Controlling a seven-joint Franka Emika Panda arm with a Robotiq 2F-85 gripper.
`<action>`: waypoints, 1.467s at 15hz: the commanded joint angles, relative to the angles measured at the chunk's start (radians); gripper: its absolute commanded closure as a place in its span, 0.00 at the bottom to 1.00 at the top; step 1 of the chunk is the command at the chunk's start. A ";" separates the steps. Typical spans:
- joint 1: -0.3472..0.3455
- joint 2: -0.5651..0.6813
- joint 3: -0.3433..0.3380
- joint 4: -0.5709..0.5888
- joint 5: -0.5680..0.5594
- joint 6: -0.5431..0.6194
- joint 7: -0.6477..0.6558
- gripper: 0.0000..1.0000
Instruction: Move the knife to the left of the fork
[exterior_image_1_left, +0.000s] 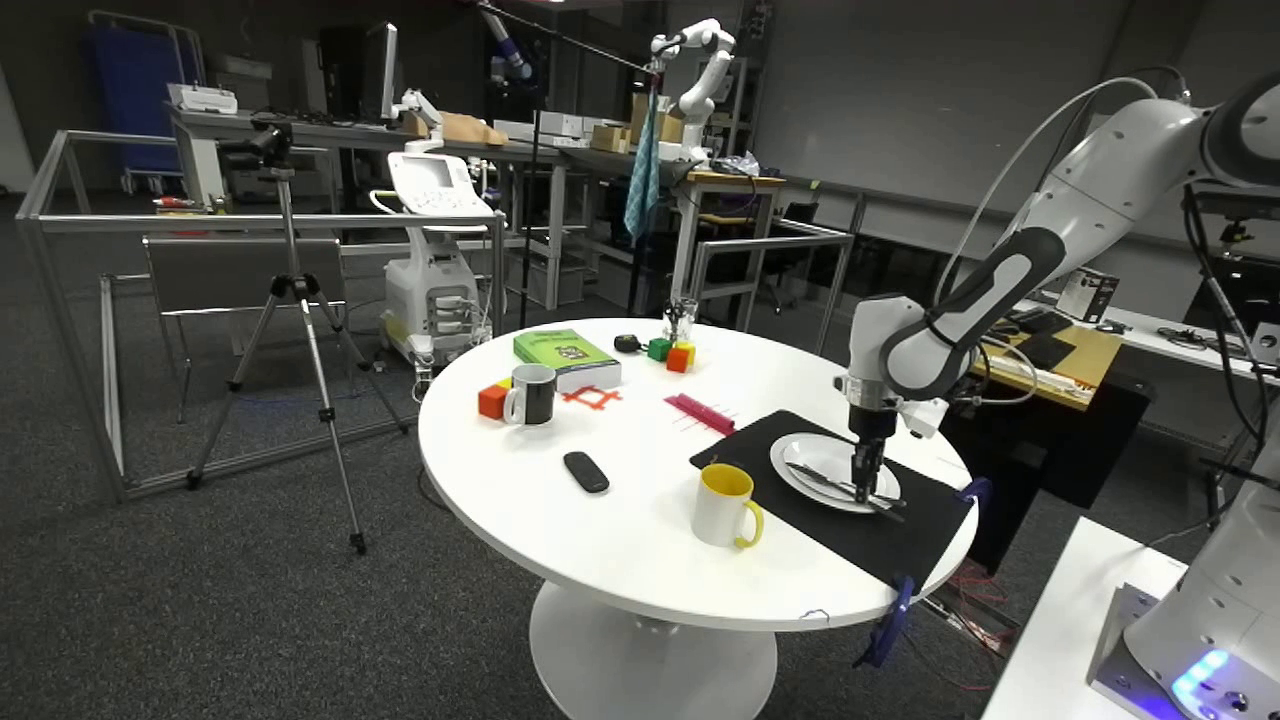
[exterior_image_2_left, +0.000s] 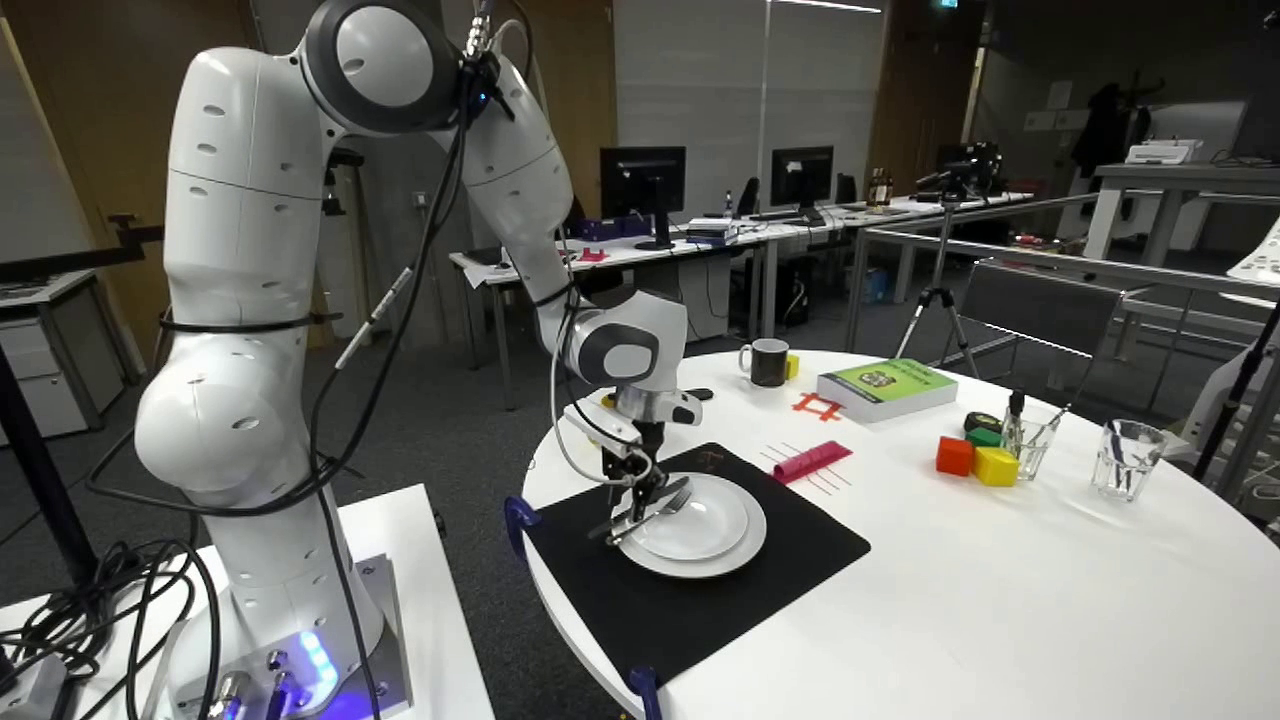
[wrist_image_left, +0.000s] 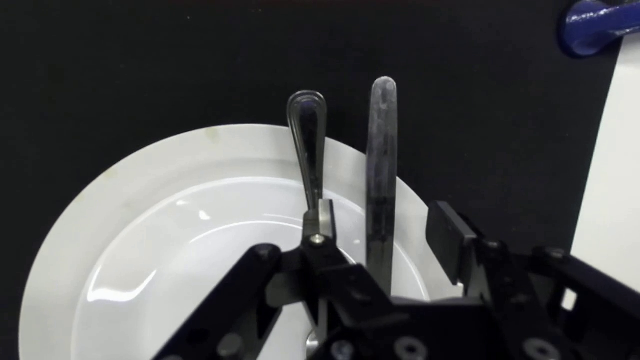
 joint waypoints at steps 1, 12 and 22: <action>-0.001 0.003 -0.006 0.019 -0.011 -0.038 -0.015 0.13; -0.004 -0.005 -0.053 0.013 -0.076 -0.019 -0.008 0.09; 0.001 0.011 -0.064 0.050 -0.114 -0.016 0.002 0.48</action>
